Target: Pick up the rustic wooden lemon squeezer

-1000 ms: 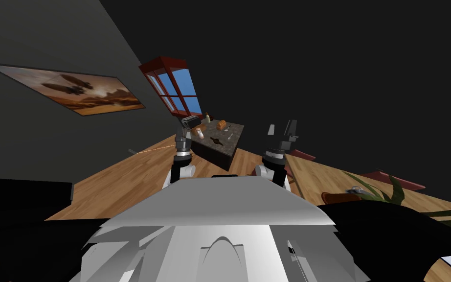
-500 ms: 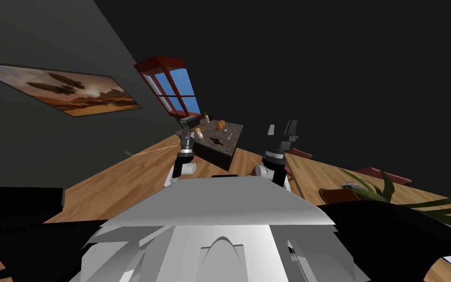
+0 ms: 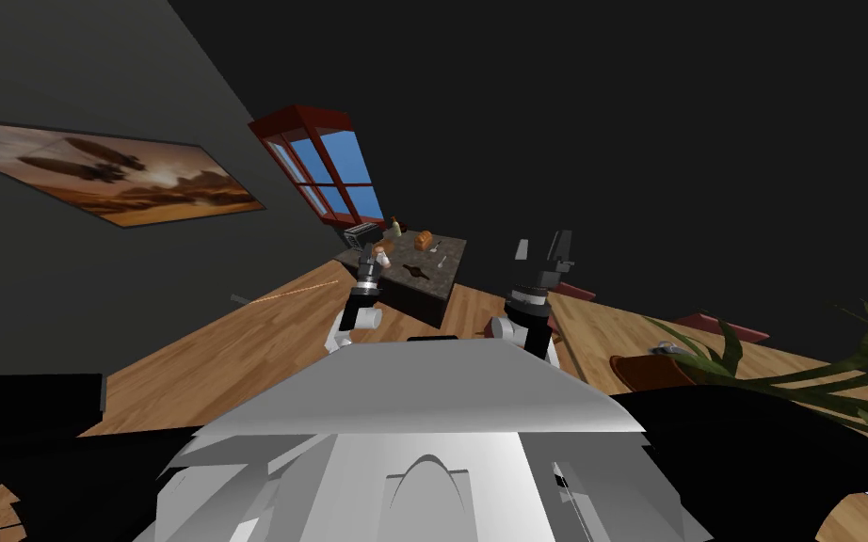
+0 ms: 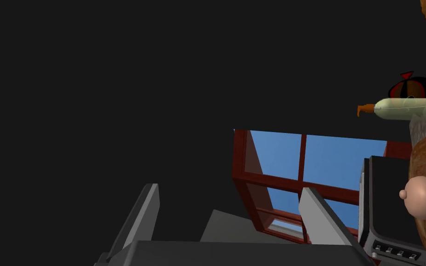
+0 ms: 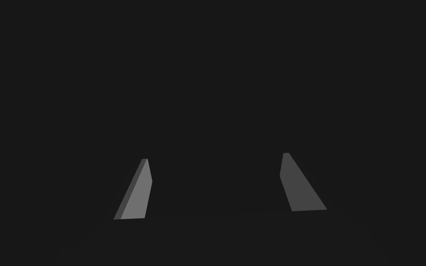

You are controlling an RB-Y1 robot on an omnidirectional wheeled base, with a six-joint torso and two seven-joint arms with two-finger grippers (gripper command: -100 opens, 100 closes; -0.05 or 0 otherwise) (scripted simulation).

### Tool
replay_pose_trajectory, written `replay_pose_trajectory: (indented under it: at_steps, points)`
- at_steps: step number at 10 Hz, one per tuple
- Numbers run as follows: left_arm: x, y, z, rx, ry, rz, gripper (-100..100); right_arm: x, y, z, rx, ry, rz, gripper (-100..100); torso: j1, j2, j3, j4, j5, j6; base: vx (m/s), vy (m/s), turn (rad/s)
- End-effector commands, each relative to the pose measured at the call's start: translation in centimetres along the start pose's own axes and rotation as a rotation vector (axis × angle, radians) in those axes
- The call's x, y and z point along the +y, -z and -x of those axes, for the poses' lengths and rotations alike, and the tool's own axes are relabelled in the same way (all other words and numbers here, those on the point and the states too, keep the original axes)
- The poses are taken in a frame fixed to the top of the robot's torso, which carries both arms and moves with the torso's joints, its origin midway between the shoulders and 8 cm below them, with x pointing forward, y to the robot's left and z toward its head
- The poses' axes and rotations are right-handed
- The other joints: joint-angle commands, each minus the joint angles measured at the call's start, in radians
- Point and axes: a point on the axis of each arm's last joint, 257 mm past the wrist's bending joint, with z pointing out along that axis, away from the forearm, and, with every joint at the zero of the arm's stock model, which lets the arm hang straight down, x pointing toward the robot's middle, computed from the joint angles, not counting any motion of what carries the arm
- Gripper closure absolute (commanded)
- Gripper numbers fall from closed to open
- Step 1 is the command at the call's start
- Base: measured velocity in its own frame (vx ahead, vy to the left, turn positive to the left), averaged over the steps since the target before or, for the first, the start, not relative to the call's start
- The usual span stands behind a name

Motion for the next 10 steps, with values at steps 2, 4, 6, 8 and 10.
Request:
replay_pose_trajectory:
  at_steps: [2,4,6,8,10]
  points:
    - [1.7,-0.8,-0.7,0.018,0.026,0.061,-100,0.0,0.0,0.0,0.0,0.0,0.0,0,0.0,0.0,0.0,0.0,0.0,0.0,-0.001,0.032,-0.058]
    - [3.0,-1.5,-1.4,0.034,0.048,0.105,-100,0.0,0.0,0.0,0.0,0.0,0.0,0,0.0,0.0,0.0,0.0,0.0,0.0,-0.007,0.033,-0.061]
    - [4.3,-2.1,-2.3,0.049,0.071,0.149,-100,0.0,0.0,0.0,0.0,0.0,0.0,0,0.0,0.0,0.0,0.0,0.0,0.0,0.0,0.036,-0.059]
    - [5.4,-2.8,-3.2,0.064,0.095,0.186,-100,0.0,0.0,0.0,0.0,0.0,0.0,0,-0.001,0.0,0.0,0.0,0.0,0.0,-0.002,0.018,-0.028]
    - [6.6,-3.4,-4.1,0.079,0.118,0.23,-100,0.0,0.0,0.0,0.0,0.0,0.0,0,0.0,0.0,0.0,0.0,0.0,0.0,-0.004,0.036,-0.071]
